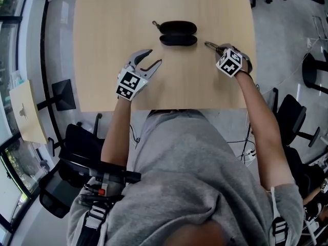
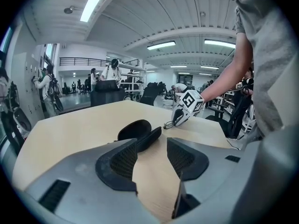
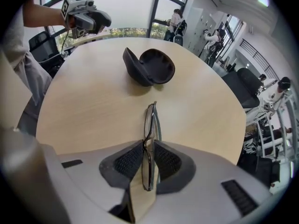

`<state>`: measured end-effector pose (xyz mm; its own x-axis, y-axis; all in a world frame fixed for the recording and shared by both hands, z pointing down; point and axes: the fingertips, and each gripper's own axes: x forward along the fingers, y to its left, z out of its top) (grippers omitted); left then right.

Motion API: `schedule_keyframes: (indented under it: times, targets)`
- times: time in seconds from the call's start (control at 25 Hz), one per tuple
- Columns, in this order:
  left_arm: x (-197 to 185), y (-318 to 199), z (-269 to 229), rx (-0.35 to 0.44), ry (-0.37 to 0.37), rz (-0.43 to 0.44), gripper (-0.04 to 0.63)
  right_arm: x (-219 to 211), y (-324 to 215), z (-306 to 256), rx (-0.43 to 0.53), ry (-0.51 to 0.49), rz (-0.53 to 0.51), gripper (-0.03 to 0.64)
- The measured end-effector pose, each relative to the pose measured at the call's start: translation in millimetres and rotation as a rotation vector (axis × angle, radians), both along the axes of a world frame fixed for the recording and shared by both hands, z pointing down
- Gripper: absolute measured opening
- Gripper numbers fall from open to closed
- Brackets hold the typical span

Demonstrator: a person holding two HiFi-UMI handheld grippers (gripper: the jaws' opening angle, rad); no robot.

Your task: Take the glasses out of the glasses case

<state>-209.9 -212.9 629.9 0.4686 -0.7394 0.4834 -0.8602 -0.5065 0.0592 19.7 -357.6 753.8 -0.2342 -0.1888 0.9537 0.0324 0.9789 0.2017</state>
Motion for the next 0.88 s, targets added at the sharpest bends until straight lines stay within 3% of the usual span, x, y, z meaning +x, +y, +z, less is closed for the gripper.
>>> schedule_keyframes:
  times: [0.44,0.88]
  targets:
    - [-3,35,-28,0.068,0.006,-0.054,0.201,-7,12,-18,0.089,-0.021,-0.007,0.087]
    - [10,79,-116,0.246,0.068,-0.164,0.201,-10,50,-129,0.21,-0.268,0.045,0.087]
